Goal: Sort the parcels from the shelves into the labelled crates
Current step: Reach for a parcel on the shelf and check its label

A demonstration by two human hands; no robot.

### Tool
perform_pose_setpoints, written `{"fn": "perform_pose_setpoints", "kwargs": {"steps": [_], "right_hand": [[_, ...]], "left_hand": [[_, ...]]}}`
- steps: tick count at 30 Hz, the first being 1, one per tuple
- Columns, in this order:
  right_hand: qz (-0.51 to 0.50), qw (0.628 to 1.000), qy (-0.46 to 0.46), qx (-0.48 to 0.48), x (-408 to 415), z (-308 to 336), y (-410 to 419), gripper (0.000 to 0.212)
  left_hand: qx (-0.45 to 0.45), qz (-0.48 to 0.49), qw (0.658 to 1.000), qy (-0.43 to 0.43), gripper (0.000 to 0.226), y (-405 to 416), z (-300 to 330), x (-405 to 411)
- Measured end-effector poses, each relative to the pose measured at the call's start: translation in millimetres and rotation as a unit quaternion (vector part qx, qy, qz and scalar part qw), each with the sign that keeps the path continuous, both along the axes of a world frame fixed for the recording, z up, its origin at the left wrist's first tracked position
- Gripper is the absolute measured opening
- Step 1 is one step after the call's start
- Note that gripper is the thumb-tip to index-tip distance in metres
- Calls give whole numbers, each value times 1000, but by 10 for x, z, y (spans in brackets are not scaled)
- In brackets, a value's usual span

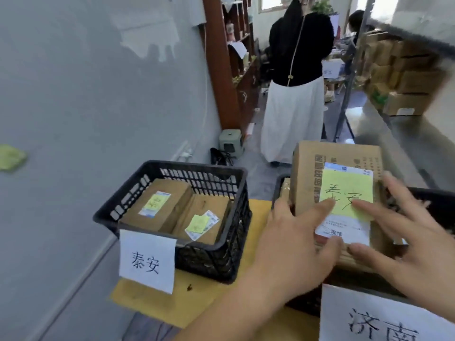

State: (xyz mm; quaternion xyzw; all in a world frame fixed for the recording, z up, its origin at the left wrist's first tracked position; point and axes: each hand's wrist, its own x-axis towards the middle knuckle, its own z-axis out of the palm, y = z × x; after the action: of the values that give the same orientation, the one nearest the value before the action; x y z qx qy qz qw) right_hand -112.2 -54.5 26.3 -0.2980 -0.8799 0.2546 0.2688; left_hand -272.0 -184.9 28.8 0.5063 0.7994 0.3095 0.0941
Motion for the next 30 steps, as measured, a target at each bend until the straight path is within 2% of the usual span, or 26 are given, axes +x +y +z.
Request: {"fn": "perform_pose_setpoints", "kwargs": {"steps": [6, 10, 13, 21, 30], "right_hand": [[121, 991, -38, 45, -1041, -1, -410, 81], [176, 980, -87, 36, -1827, -14, -748, 80], [175, 977, -121, 14, -2416, -52, -1015, 78], [164, 977, -135, -32, -3807, -270, -1654, 81], [156, 967, -186, -73, -4691, -446, -1916, 83]], "left_hand": [[6, 88, 996, 19, 60, -676, 49, -764], [8, 104, 993, 54, 62, -1102, -6, -1402], [-2, 94, 994, 49, 63, -1384, -85, -1998], [-20, 74, 997, 5, 65, -1923, -351, -3525], [-51, 45, 997, -40, 66, -2077, -569, -4458]]}}
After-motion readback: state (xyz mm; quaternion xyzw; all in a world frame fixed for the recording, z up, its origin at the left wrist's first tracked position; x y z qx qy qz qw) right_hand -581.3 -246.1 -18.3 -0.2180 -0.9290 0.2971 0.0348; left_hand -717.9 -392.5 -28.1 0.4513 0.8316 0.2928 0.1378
